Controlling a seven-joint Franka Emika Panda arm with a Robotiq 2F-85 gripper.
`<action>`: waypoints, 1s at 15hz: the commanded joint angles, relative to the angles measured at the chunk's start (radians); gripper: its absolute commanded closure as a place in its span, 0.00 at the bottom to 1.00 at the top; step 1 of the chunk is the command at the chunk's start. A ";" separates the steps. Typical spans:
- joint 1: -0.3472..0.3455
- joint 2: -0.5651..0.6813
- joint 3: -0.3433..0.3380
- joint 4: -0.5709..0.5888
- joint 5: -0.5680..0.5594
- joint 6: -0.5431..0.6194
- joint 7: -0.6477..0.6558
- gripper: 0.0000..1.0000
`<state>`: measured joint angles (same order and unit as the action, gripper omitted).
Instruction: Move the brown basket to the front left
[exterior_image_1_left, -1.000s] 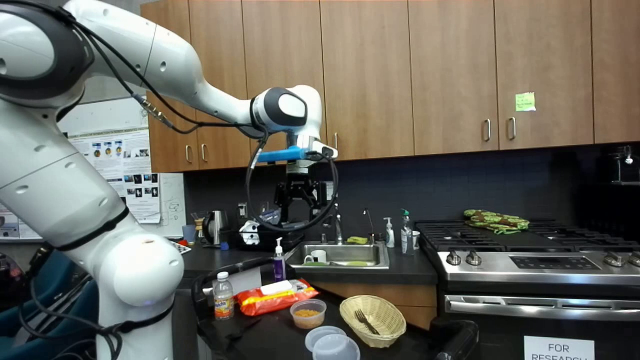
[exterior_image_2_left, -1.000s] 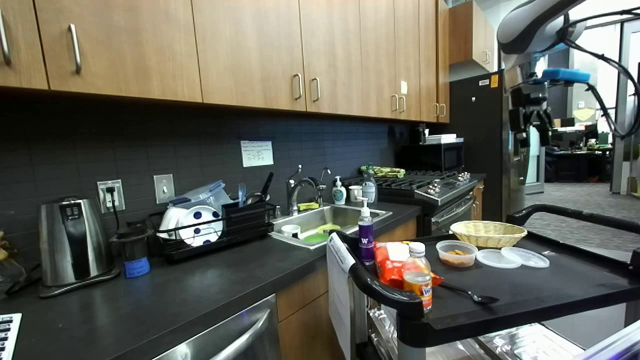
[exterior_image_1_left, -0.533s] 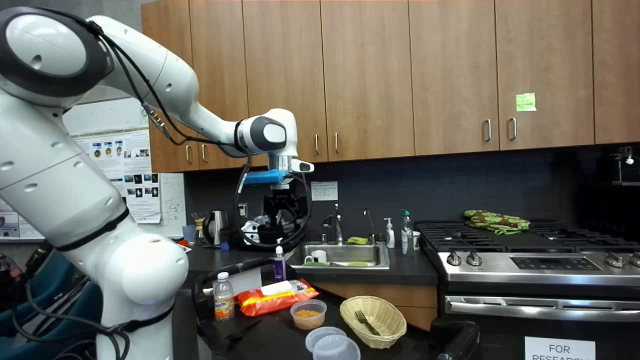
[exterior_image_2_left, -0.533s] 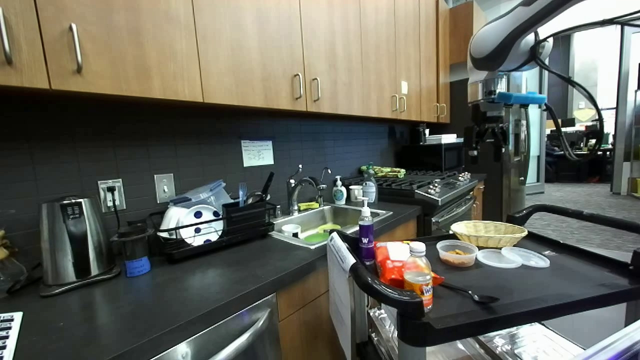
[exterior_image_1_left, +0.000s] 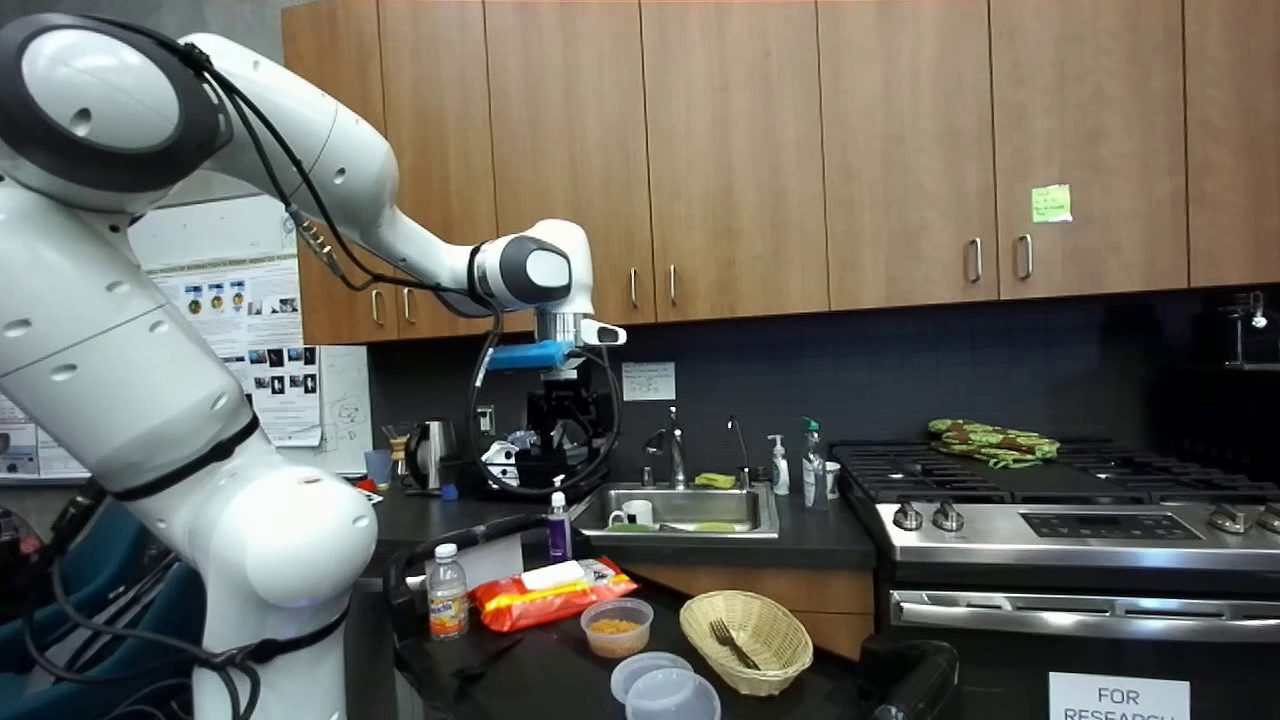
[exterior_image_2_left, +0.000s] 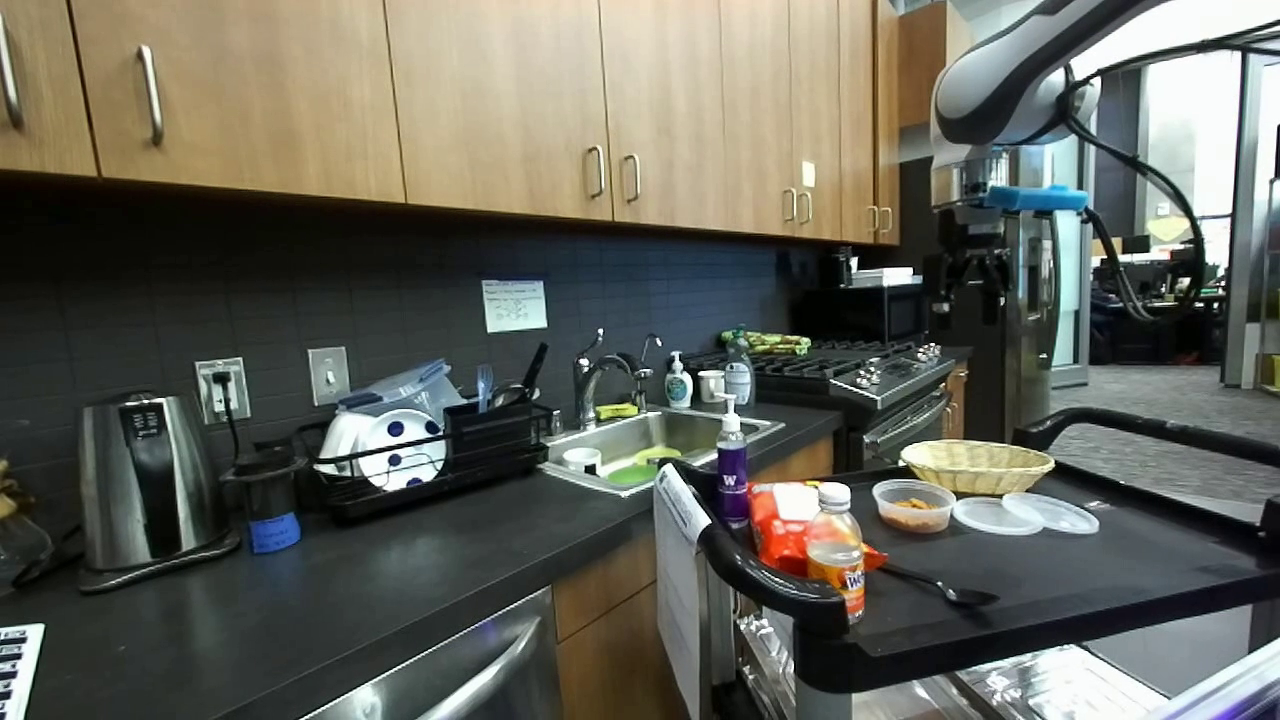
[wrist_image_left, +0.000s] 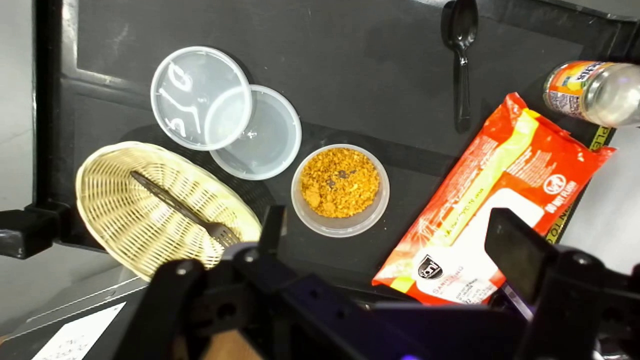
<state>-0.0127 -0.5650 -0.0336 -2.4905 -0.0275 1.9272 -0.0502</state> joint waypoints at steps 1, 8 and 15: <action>-0.001 0.000 0.001 0.002 0.001 -0.002 0.000 0.00; 0.000 0.016 0.000 0.017 0.002 -0.001 -0.003 0.00; -0.009 0.129 -0.010 0.082 -0.023 0.073 -0.036 0.00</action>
<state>-0.0155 -0.5075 -0.0366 -2.4505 -0.0355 1.9697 -0.0711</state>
